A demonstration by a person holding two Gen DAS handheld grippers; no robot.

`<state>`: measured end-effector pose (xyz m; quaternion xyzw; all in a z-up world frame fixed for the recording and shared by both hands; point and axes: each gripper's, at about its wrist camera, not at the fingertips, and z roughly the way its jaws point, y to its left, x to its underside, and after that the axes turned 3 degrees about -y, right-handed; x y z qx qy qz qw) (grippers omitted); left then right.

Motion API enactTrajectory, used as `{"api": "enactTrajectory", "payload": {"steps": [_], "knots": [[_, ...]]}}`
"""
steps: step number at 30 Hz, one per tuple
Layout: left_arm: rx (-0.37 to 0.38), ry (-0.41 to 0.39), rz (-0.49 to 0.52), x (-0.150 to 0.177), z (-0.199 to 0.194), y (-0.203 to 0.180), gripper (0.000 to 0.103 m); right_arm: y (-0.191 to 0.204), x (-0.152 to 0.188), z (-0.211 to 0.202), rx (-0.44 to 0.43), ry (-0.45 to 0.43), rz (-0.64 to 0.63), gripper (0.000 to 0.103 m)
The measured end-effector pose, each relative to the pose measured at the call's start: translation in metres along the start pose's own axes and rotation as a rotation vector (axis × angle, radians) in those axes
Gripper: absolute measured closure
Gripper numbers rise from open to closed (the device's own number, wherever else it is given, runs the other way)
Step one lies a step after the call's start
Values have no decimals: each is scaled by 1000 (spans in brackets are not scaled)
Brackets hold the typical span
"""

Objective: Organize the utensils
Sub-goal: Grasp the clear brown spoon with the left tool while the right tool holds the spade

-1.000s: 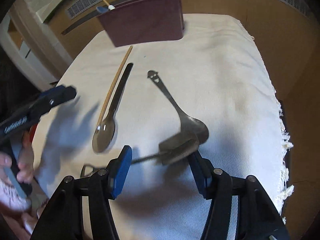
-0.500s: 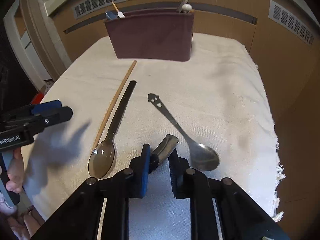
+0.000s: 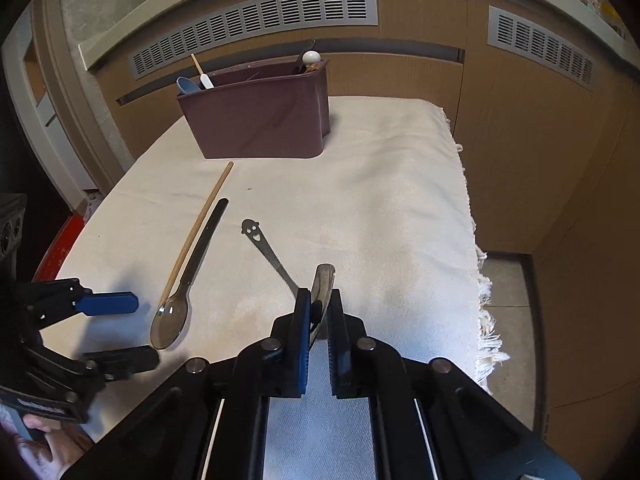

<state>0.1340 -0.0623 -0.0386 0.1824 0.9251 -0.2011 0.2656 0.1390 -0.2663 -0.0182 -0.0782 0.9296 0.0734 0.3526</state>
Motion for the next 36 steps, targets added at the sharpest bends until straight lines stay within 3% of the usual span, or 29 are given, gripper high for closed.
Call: {"api": "enactTrajectory", "payload": {"steps": [5, 7, 9, 13, 21, 24, 26, 30, 36], "knots": [[-126, 23, 54, 1, 20, -21, 38, -4, 5, -1, -13, -14, 25, 97], [-160, 27, 67, 1, 25, -21, 55, -2, 6, -2, -15, -21, 23, 97], [-182, 23, 64, 0, 27, -19, 65, 0, 7, -3, -10, -31, 9, 97], [-178, -23, 62, 0, 16, -14, 65, 4, 6, -7, -22, -42, -5, 97], [-190, -191, 80, -10, -31, -6, 68, 20, -5, -19, -42, -84, -56, 97], [-198, -243, 63, -13, -49, 6, 70, 25, -4, -11, -39, -39, -89, 96], [-218, -256, 47, -15, -55, 12, 71, 25, 3, -3, -12, 6, -93, 91], [-273, -264, 12, -11, -63, 31, 72, 10, 18, 17, 25, 80, 10, 58], [-283, -218, -49, 2, -56, 63, 72, 9, 18, 33, 77, 84, 77, 54]]}}
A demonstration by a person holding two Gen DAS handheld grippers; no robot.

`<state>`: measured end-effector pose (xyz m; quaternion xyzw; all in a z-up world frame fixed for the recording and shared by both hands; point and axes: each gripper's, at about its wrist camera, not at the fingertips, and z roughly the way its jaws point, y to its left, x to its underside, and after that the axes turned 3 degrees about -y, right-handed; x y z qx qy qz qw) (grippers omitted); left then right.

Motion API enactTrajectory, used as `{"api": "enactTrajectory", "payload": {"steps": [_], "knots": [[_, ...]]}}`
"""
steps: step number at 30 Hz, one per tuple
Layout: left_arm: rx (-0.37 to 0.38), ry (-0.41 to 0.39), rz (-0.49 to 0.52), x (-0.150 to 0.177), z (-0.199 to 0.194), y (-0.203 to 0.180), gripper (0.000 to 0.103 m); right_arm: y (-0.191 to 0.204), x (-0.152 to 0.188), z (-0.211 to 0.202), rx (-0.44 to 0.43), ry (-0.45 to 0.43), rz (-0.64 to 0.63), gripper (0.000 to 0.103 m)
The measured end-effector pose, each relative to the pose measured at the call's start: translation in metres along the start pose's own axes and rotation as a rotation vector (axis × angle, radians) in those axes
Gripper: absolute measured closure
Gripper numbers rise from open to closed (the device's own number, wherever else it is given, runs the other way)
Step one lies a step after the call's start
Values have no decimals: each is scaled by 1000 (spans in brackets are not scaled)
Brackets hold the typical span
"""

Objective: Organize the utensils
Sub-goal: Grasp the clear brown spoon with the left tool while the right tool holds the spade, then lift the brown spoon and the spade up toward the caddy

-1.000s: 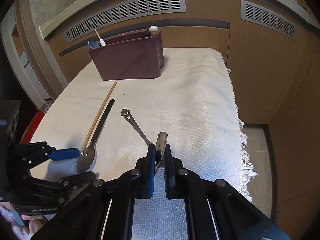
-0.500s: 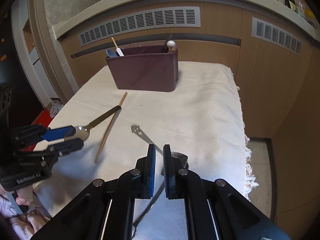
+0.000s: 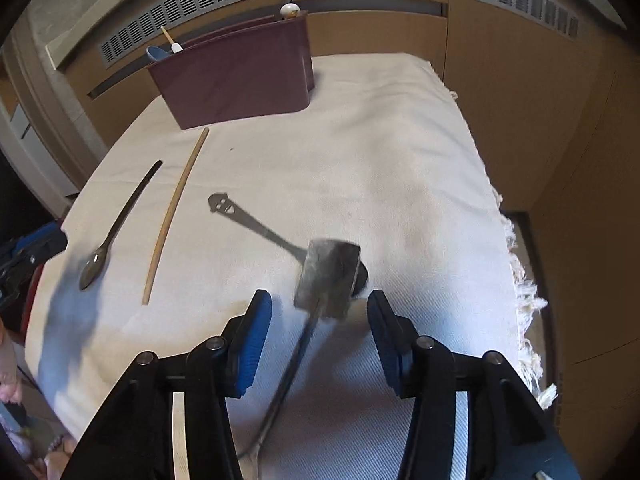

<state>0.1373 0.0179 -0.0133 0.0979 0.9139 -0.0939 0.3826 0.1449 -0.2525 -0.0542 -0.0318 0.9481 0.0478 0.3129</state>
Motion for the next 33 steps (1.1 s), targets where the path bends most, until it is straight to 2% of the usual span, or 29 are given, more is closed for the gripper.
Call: {"api": "enactTrajectory", "payload": {"steps": [3, 5, 6, 8, 9, 13, 16, 20, 22, 24, 27, 33], "knots": [[5, 17, -26, 6, 2, 6, 72, 16, -6, 10, 50, 2, -47, 55], [14, 27, -37, 10, 1, 8, 71, 30, -7, 12, 92, -22, -127, 73], [20, 35, -42, 12, 3, 7, 71, 35, -6, 12, 92, -28, -160, 75], [35, 55, -47, 15, 2, 7, 71, 45, -4, 8, 116, -44, -227, 75], [45, 64, -46, 17, 3, 7, 70, 46, -3, 6, 99, -52, -244, 75], [50, 98, -6, 28, 7, -2, 66, 41, -5, -6, 17, -66, -213, 75], [38, 121, -9, 36, 15, -5, 60, 36, -9, -14, -3, -85, -175, 75], [-7, 137, -41, 35, 31, -6, 60, 36, -9, -18, -11, -103, -159, 75], [-29, 114, -47, 33, 34, -5, 61, 36, -8, -20, -5, -110, -162, 75], [-47, 93, -62, 29, 33, 0, 69, 35, -7, -22, -5, -117, -161, 75], [-39, 33, -80, 24, 19, 8, 69, 34, -7, -26, -5, -127, -156, 75], [-59, -136, -37, 2, -26, 8, 69, 35, -10, -37, -20, -160, -158, 75]]}}
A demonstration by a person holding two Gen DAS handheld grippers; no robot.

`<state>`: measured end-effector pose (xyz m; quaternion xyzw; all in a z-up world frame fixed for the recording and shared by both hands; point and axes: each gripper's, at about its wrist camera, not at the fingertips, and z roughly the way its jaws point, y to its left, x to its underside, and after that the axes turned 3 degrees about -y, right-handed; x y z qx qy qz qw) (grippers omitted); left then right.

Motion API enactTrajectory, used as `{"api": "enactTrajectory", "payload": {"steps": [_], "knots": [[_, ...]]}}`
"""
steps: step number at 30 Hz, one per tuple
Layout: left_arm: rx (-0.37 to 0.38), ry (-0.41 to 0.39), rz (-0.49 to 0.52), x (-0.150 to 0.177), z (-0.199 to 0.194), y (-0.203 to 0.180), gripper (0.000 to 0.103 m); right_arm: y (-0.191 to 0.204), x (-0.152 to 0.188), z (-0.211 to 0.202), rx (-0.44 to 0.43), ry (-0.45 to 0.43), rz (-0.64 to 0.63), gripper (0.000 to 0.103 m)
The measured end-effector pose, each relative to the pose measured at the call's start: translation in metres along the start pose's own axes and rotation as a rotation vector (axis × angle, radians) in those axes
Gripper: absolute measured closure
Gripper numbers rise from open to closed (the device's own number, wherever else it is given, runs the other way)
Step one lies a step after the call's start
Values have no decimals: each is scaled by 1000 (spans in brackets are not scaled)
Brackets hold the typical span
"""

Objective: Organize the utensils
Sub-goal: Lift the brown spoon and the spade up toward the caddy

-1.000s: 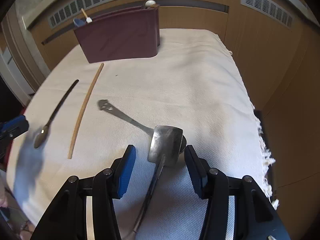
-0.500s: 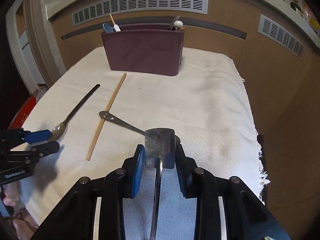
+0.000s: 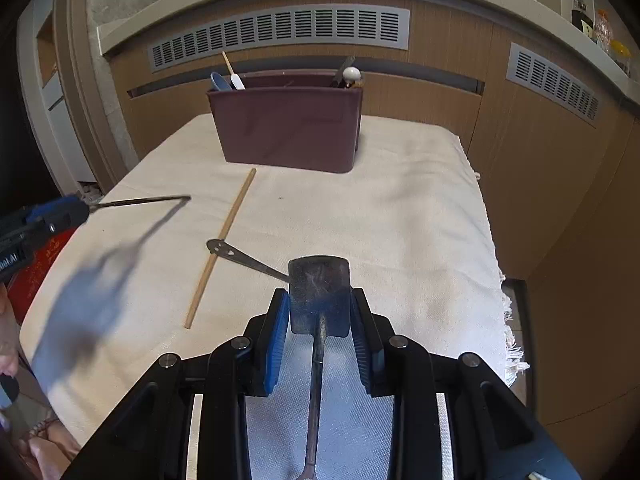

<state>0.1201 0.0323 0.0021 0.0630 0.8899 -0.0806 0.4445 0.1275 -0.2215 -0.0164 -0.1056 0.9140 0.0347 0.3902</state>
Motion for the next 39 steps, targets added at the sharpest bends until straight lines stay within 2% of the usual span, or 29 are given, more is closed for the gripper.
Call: {"api": "enactTrajectory", "payload": {"steps": [5, 11, 13, 18, 21, 23, 24, 25, 27, 30, 37, 38, 39], "knots": [[5, -73, 43, -24, -15, -7, 69, 0, -7, -10, -9, -35, -4, 75], [32, -110, 50, -43, -23, -14, 69, -4, -20, -24, -46, -68, 7, 76], [37, -121, 59, -46, -26, -19, 69, -7, -25, -31, -54, -84, 18, 98], [68, -150, 81, -60, -41, -30, 69, -8, -43, -48, -58, -138, 0, 98], [63, -169, 92, -69, -49, -34, 69, -7, -46, -46, -66, -125, -24, 98], [71, -164, 87, -72, -52, -34, 69, -6, -42, -37, -90, -92, -43, 92], [79, -159, 84, -73, -52, -34, 69, -6, -39, -30, -97, -62, -47, 86], [82, -155, 83, -73, -53, -33, 69, -5, -34, -21, -110, -31, -50, 72], [79, -155, 83, -72, -54, -33, 69, -5, -25, -4, -129, 23, -31, 55], [84, -148, 82, -70, -54, -32, 69, -2, -13, 21, -116, 76, -4, 55], [82, -116, 84, -64, -46, -31, 69, 7, -12, 61, -76, 107, -47, 55], [83, -110, 84, -63, -45, -31, 69, 6, -11, 67, -72, 122, -47, 56], [85, -104, 85, -61, -45, -31, 69, 6, -10, 70, -67, 125, -54, 62]]}}
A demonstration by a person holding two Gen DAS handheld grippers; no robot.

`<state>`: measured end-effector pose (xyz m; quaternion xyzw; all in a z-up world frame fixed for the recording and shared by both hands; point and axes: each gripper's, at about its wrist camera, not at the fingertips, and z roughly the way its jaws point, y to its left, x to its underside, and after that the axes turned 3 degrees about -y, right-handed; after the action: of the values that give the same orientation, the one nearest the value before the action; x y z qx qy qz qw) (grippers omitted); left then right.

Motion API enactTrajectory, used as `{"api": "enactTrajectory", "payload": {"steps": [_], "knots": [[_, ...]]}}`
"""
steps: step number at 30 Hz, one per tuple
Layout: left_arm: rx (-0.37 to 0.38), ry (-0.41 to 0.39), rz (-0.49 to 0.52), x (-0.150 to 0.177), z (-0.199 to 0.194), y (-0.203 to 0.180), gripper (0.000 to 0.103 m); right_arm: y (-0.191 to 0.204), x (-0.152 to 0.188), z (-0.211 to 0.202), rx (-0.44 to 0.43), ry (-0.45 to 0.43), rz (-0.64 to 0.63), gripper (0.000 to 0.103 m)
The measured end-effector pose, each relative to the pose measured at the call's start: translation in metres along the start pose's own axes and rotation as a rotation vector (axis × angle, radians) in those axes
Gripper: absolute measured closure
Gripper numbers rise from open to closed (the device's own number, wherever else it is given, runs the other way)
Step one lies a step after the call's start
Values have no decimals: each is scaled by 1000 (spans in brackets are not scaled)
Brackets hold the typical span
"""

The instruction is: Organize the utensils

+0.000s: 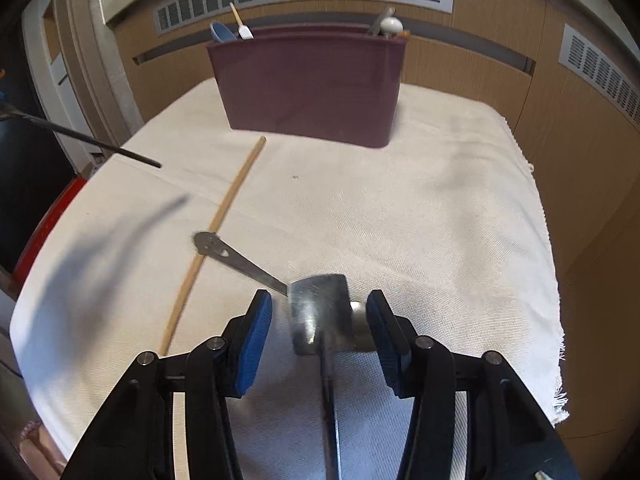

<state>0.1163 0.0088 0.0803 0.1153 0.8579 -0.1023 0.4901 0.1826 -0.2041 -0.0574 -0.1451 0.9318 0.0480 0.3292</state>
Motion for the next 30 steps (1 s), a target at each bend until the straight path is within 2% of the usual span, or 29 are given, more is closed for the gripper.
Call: {"api": "enactTrajectory", "payload": {"steps": [1, 5, 16, 30], "knots": [[3, 9, 0, 1, 1, 0, 69, 0, 0, 0, 6, 0, -9, 73], [8, 27, -8, 4, 2, 3, 69, 5, 4, -12, 30, -17, -56, 74], [5, 8, 5, -3, -11, -6, 69, -2, -14, -92, 7, -201, -9, 75], [21, -12, 2, -5, -24, -9, 69, 4, -22, -119, -20, -256, -5, 78]]}}
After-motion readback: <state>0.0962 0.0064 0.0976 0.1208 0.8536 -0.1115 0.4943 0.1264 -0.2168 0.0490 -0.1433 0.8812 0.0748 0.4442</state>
